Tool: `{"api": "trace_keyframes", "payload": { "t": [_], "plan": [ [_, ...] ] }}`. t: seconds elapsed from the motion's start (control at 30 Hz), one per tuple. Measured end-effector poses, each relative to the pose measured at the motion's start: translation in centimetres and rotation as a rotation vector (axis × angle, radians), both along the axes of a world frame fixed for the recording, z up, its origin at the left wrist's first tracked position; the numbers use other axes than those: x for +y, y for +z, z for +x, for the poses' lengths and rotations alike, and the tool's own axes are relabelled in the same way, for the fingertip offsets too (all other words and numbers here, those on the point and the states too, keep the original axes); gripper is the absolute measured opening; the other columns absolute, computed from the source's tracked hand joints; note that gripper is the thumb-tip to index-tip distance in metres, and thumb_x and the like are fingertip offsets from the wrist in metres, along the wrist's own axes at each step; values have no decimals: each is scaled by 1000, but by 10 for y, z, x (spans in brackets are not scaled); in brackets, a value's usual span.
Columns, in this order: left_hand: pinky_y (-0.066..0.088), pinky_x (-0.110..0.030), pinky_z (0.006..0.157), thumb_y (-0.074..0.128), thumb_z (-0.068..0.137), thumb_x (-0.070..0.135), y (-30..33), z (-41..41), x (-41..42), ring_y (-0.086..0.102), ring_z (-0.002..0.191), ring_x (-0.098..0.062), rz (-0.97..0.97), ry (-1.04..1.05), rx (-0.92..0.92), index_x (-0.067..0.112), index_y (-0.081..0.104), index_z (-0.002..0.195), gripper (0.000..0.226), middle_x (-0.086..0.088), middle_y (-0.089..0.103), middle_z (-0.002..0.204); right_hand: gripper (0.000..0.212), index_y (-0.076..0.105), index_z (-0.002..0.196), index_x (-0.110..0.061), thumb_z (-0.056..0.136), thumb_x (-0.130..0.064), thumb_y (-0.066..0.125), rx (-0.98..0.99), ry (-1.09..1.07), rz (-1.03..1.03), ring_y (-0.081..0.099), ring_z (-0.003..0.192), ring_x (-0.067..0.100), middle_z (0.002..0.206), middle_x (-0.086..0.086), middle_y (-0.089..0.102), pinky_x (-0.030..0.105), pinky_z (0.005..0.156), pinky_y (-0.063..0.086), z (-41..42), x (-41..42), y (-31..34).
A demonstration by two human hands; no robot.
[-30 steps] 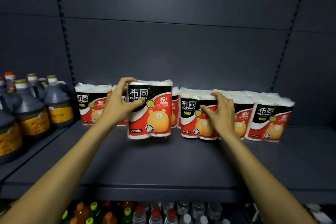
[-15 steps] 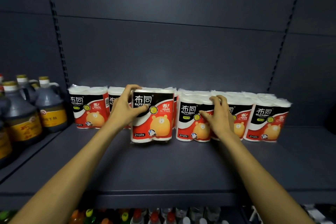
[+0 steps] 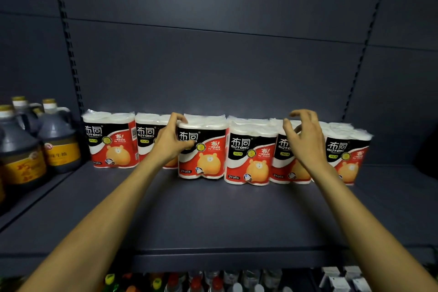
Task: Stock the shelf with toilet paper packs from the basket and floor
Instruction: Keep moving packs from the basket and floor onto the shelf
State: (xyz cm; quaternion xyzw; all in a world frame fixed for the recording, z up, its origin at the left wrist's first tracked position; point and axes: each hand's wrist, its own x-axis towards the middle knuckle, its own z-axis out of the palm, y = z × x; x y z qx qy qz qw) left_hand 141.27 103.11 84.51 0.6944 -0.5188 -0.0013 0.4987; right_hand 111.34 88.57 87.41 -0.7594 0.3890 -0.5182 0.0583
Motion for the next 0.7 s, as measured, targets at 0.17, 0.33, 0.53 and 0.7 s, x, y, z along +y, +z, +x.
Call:
{"api": "trace_keyframes", "payload": {
  "t": [0.17, 0.33, 0.53, 0.7],
  "plan": [
    [57, -44, 75, 79, 73, 15, -8, 6, -3, 66, 85, -24, 97, -2, -36, 37, 41, 106, 54, -5, 65, 97, 27, 55, 117, -19, 96, -35, 51, 66, 57, 40, 56, 71, 3, 123, 0, 50, 24, 59, 38, 4, -4, -8],
    [50, -42, 90, 83, 71, 24, 1, 3, 1, 57, 109, -27, 175, 39, -123, 31, 36, 132, 77, -8, 57, 121, 22, 53, 113, -25, 93, -34, 53, 118, 154, 60, 60, 77, 11, 114, -3, 56, 33, 67, 50, 14, 1, -10],
    [44, -31, 92, 79, 77, 31, 7, 5, 37, 55, 115, -23, 246, 100, -102, 18, 37, 139, 76, -13, 57, 130, 17, 56, 107, -24, 91, -30, 57, 216, 346, 118, 64, 78, 12, 110, -5, 62, 35, 73, 54, 39, 25, -6],
    [44, -27, 93, 73, 80, 40, -4, 6, 104, 57, 117, -20, 306, 193, -175, 16, 52, 133, 62, -5, 61, 127, 29, 58, 114, -26, 86, -34, 62, 405, 546, 123, 61, 97, 16, 116, -3, 64, 33, 87, 48, 87, 68, -17]
  ]
}}
